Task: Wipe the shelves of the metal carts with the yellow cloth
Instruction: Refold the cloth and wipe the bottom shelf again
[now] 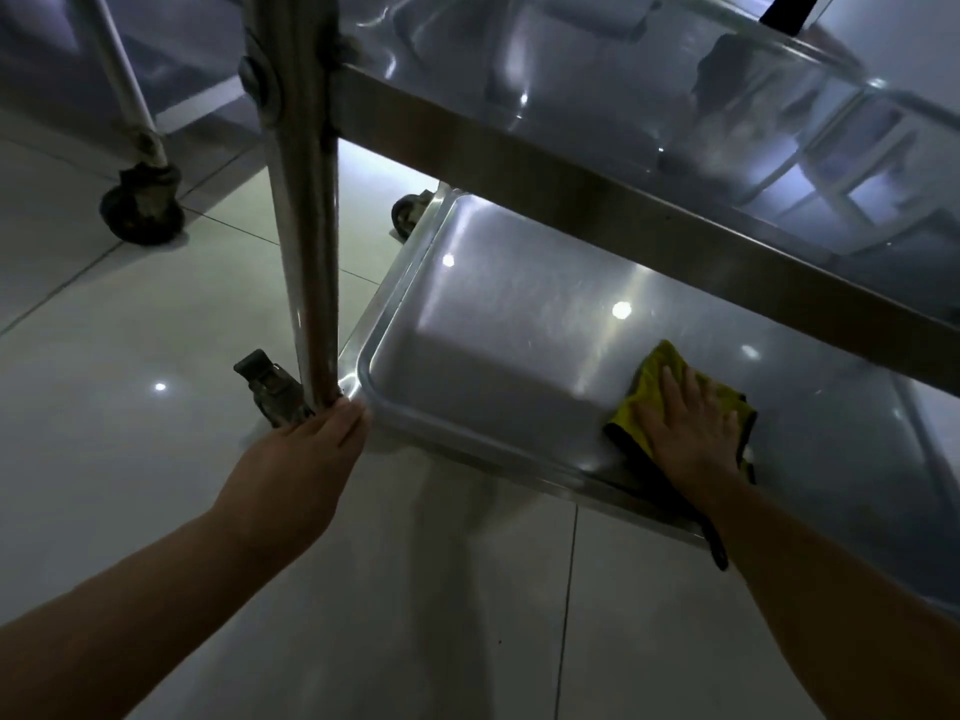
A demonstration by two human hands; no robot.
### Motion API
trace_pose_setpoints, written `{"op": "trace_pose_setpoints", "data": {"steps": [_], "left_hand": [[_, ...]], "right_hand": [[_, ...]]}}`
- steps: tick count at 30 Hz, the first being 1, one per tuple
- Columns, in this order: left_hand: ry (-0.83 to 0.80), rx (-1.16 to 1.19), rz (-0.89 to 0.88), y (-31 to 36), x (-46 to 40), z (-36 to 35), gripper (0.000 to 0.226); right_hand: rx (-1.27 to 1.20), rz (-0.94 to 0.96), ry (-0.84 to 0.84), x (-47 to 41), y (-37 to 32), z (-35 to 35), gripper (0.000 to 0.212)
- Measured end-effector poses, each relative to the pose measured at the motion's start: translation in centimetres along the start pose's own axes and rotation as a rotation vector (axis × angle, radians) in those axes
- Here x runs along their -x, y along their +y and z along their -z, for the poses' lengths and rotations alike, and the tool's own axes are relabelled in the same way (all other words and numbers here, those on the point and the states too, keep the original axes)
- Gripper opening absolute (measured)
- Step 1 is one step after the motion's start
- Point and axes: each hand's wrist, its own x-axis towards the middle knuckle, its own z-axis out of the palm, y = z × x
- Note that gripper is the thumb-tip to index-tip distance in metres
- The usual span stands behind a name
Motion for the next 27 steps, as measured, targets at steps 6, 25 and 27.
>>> {"op": "trace_pose_setpoints", "data": {"steps": [6,25,27], "left_hand": [[0.018,0.087,0.017,-0.2,0.4,-0.5,0.070],[-0.059,-0.144,-0.154,-1.0,0.0,1.1,0.070],[-0.058,-0.169,-0.175,-1.0,0.0,1.0,0.067]], "right_hand": [[-0.044,-0.118,-0.055,3.0,-1.6,-0.6,0.067],[0.232,0.971,0.115,5.1,-20.1,-3.4,0.072],[0.259,0.995,0.153,5.1,-17.0,-3.7,0.072]]}}
